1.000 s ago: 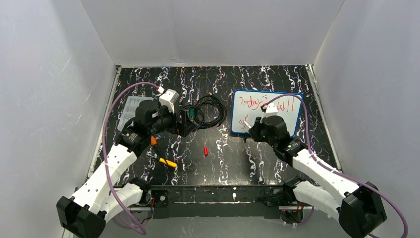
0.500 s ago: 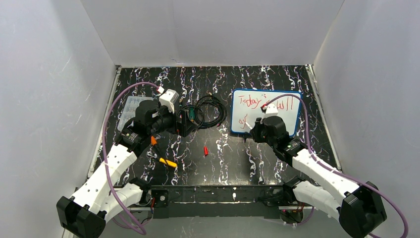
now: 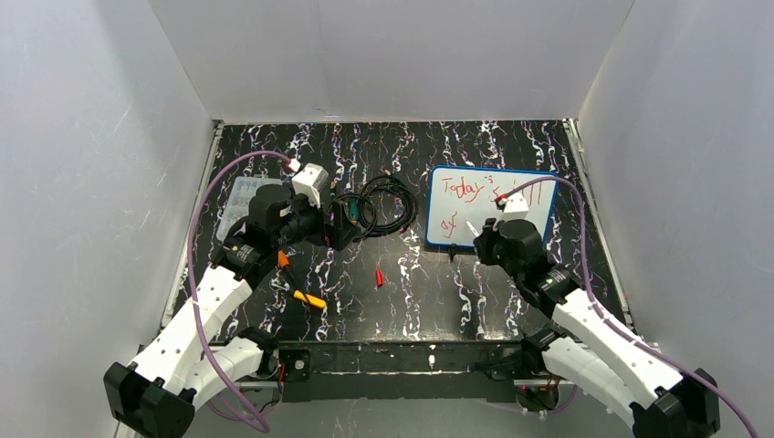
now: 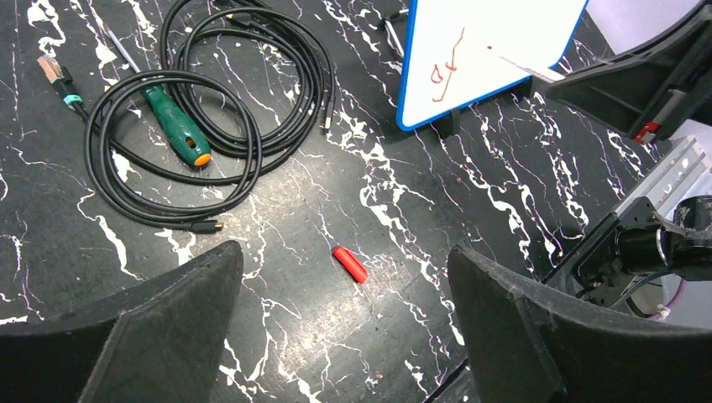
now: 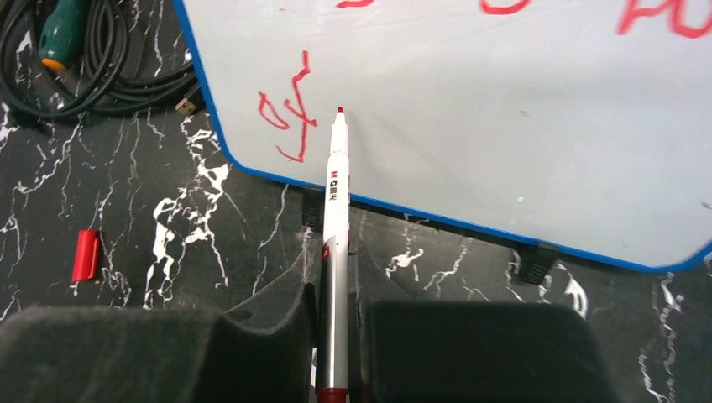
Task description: Write a sentence on the whiteboard
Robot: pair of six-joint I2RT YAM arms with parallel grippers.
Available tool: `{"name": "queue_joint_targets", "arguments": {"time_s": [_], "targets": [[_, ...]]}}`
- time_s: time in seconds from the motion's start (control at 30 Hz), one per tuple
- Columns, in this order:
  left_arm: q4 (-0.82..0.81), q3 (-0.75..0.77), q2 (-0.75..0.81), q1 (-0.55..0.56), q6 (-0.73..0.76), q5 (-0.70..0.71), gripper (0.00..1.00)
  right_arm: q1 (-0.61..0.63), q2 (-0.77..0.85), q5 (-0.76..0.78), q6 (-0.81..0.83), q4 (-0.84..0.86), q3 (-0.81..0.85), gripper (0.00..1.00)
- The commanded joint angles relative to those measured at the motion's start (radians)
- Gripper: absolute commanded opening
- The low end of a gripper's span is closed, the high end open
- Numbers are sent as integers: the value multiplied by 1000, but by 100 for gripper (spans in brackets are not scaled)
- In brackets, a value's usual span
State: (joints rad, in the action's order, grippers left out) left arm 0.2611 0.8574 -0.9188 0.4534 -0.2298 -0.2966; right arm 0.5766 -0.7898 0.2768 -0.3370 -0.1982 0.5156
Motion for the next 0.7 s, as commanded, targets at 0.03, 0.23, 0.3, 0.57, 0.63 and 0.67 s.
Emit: {"name": "queue_joint_targets", "arguments": {"time_s": [0.03,0.23,0.3,0.57,0.63,0.67], "targets": [[-1,-11,14,-7,9,15,90,-20,61,114,22,-62,45,1],[-2,-13,15,-7,7,10,90,-46,49,101,25,-26,42,1],[-2,-12,15,-7,8,10,90,-51,44,97,31,-12,43,1],[-2,-11,17,-7,9,7,90,-58,29,86,58,60,57,1],[-2,-12,16,-7,9,6,90,-58,20,91,64,72,62,1],[-2,-11,17,-7,8,5,90,-59,17,94,65,74,65,1]]}}
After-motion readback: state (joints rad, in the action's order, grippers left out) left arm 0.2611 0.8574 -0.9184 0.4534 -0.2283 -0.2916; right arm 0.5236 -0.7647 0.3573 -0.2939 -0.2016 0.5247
